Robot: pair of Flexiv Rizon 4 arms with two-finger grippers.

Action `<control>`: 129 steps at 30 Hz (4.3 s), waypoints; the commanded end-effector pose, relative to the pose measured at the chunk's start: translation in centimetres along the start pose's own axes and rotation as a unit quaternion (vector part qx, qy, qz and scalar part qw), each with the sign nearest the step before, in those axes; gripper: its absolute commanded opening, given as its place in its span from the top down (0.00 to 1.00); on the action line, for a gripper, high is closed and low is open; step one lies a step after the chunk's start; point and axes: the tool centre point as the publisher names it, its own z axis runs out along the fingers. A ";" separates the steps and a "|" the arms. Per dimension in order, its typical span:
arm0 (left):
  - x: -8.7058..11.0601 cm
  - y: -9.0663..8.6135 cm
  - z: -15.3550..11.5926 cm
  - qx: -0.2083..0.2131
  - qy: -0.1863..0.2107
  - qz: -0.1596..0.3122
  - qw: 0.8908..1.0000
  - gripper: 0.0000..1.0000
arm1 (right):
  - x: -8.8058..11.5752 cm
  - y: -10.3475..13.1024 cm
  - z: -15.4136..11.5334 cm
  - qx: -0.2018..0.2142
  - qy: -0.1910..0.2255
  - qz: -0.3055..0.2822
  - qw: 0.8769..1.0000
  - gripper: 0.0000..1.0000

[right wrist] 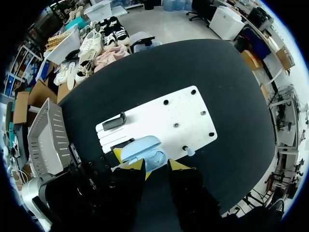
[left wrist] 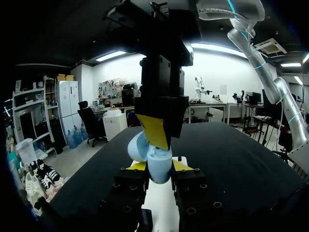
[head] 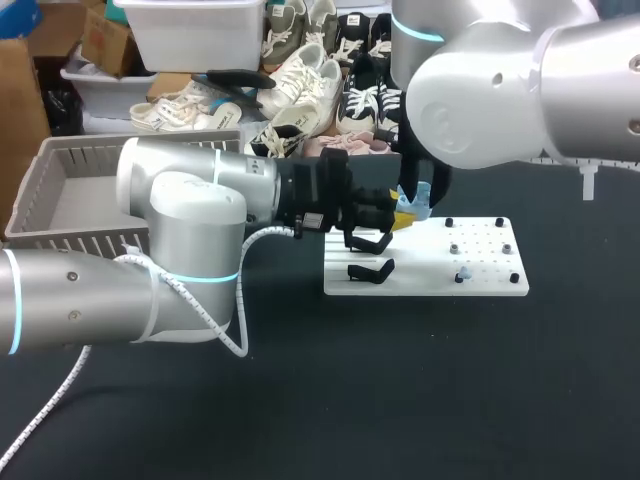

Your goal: Pick up each earbud case from the left stands, insert the matching earbuds, close the lid, and place the case in the box.

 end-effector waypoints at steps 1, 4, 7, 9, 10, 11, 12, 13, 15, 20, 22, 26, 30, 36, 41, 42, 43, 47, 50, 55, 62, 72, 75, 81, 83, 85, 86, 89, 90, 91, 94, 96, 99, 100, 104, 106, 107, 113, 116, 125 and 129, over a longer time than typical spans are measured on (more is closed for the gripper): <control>0.0 -0.1 0.0 -0.003 -0.001 0.001 1.000 1.00 | 0.3 0.0 -0.2 0.000 -0.003 -0.001 1.000 0.51; 0.0 -0.1 0.0 -0.003 -0.001 0.001 1.000 1.00 | 0.7 -0.1 -0.8 -0.004 -0.010 -0.005 1.000 0.50; 0.0 -0.1 0.0 -0.003 -0.001 0.001 1.000 1.00 | 1.4 -0.6 -1.9 -0.009 -0.029 -0.014 0.999 0.51; 0.0 -0.1 0.0 -0.003 -0.001 0.001 1.000 1.00 | 2.1 -1.1 -2.3 -0.012 -0.036 -0.017 0.999 0.51; 0.0 -0.1 0.0 -0.003 -0.001 0.001 1.000 1.00 | 2.4 -1.4 -2.4 -0.012 -0.042 -0.021 0.999 0.51; 0.0 -0.1 0.0 -0.003 -0.001 0.001 1.000 1.00 | 2.8 -1.7 -2.4 -0.013 -0.050 -0.027 0.998 0.52; 0.0 -0.1 0.0 -0.003 -0.001 0.001 1.000 1.00 | 3.1 -2.1 -2.5 -0.013 -0.065 -0.037 0.997 0.51; 0.0 -0.1 0.0 -0.003 -0.001 0.001 1.000 1.00 | 3.6 -2.4 -2.5 -0.008 -0.076 -0.044 0.996 0.51; 0.0 -0.1 0.0 -0.003 -0.001 0.001 1.000 1.00 | 4.4 -3.1 -2.4 -0.010 -0.092 -0.052 0.994 0.52; 0.0 -0.1 0.0 -0.003 -0.001 0.001 1.000 1.00 | 5.3 -5.1 -1.1 -0.040 -0.103 -0.035 0.993 0.52; 0.0 -0.1 0.0 -0.003 -0.001 0.001 1.000 1.00 | 5.5 -5.6 -0.8 -0.044 -0.108 -0.027 0.993 0.53; 0.0 -0.1 0.0 -0.003 -0.001 0.001 1.000 1.00 | 5.7 -6.1 -0.1 -0.054 -0.127 -0.018 0.990 0.54; 0.0 -0.1 0.0 -0.003 -0.001 0.001 1.000 1.00 | 5.6 -6.3 0.7 -0.055 -0.137 -0.005 0.989 0.53; 0.0 -0.1 0.0 -0.003 -0.001 0.001 1.000 1.00 | 5.0 -6.5 2.6 -0.063 -0.130 0.038 0.989 0.53; 0.0 -0.1 0.0 -0.003 -0.001 0.001 1.000 1.00 | 4.2 -6.6 4.3 -0.073 -0.132 0.052 0.987 0.54; 0.0 -0.1 0.0 -0.003 -0.001 0.001 1.000 1.00 | 4.0 -6.7 4.6 -0.073 -0.132 0.052 0.987 0.54; 0.0 -0.1 0.0 -0.003 -0.001 0.001 1.000 1.00 | 3.9 -6.8 4.9 -0.074 -0.133 0.052 0.987 0.53; 0.0 -0.1 0.0 -0.003 -0.001 0.001 1.000 1.00 | 3.2 -7.1 6.2 -0.076 -0.128 0.054 0.987 0.53; 0.0 -0.1 0.0 -0.003 -0.001 0.001 1.000 1.00 | 2.8 -7.1 6.9 -0.079 -0.126 0.053 0.987 0.53; 0.0 -0.1 0.0 -0.003 -0.001 0.001 1.000 1.00 | 2.3 -6.9 7.8 -0.077 -0.126 0.037 0.988 0.53; 0.0 -0.1 0.0 -0.003 -0.001 0.001 1.000 1.00 | 2.4 -7.1 8.0 -0.074 -0.131 0.019 0.988 0.52; 0.0 -0.1 0.0 -0.003 -0.001 0.001 1.000 1.00 | 3.0 -8.1 8.5 -0.071 -0.126 0.016 0.989 0.53; 0.0 -0.1 0.0 -0.003 -0.001 0.001 1.000 1.00 | 3.1 -8.3 8.8 -0.075 -0.121 0.017 0.990 0.53; 0.0 -0.1 0.0 -0.003 -0.001 0.001 1.000 1.00 | 2.9 -8.3 9.6 -0.087 -0.120 0.015 0.989 0.53; 0.0 -0.1 0.0 -0.003 -0.001 0.001 1.000 1.00 | 2.9 -8.3 9.7 -0.095 -0.121 0.015 0.988 0.52; 0.0 -0.1 0.0 -0.003 -0.001 0.001 1.000 1.00 | 2.8 -8.3 9.8 -0.097 -0.123 0.014 0.988 0.53; 0.0 -0.1 0.0 -0.003 -0.001 0.001 1.000 1.00 | 2.8 -8.3 9.8 -0.101 -0.124 0.013 0.987 0.53; 0.0 -0.1 0.0 -0.003 -0.001 0.001 1.000 1.00 | 2.8 -8.3 9.8 -0.103 -0.124 0.012 0.987 0.53; 0.0 -0.1 0.0 -0.003 -0.001 0.001 1.000 1.00 | 2.8 -8.2 9.9 -0.103 -0.124 0.011 0.987 0.53; 0.0 -0.1 0.0 -0.003 -0.001 0.001 1.000 1.00 | 2.8 -8.1 10.0 -0.104 -0.124 0.010 0.987 0.53; 0.0 -0.1 0.0 -0.003 -0.001 0.001 1.000 1.00 | 2.8 -8.1 10.1 -0.106 -0.122 0.010 0.987 0.53; 0.0 -0.1 0.0 -0.003 -0.001 0.001 1.000 1.00 | 2.8 -8.0 10.1 -0.108 -0.122 0.011 0.987 0.53; 0.0 -0.1 0.0 -0.003 -0.001 0.001 1.000 1.00 | 2.9 -7.8 10.2 -0.110 -0.121 0.012 0.986 0.53; 0.0 -0.1 0.0 -0.003 -0.001 0.001 1.000 1.00 | 2.9 -7.8 10.2 -0.110 -0.121 0.012 0.986 0.54; 0.0 -0.1 0.0 -0.003 -0.001 0.001 1.000 1.00 | 3.0 -7.6 10.2 -0.111 -0.119 0.013 0.987 0.54; 0.0 -0.1 0.0 -0.003 -0.001 0.001 1.000 1.00 | 3.1 -7.6 10.4 -0.111 -0.117 0.015 0.987 0.55; 0.0 -0.1 0.0 -0.003 -0.001 0.001 1.000 1.00 | 3.1 -7.6 10.5 -0.111 -0.117 0.016 0.987 0.55; 0.0 -0.1 0.0 -0.003 -0.001 0.001 1.000 1.00 | 3.2 -7.7 10.6 -0.115 -0.115 0.033 0.986 0.56; 0.0 -0.1 0.0 -0.003 -0.001 0.001 1.000 1.00 | 3.2 -7.7 10.7 -0.118 -0.115 0.038 0.986 0.56; 0.0 -0.1 0.0 -0.003 -0.001 0.001 1.000 1.00 | 2.9 -7.8 10.8 -0.120 -0.115 0.045 0.985 0.58; 0.0 -0.1 0.0 -0.003 -0.001 0.001 1.000 1.00 | 2.7 -7.9 11.0 -0.119 -0.114 0.045 0.985 0.60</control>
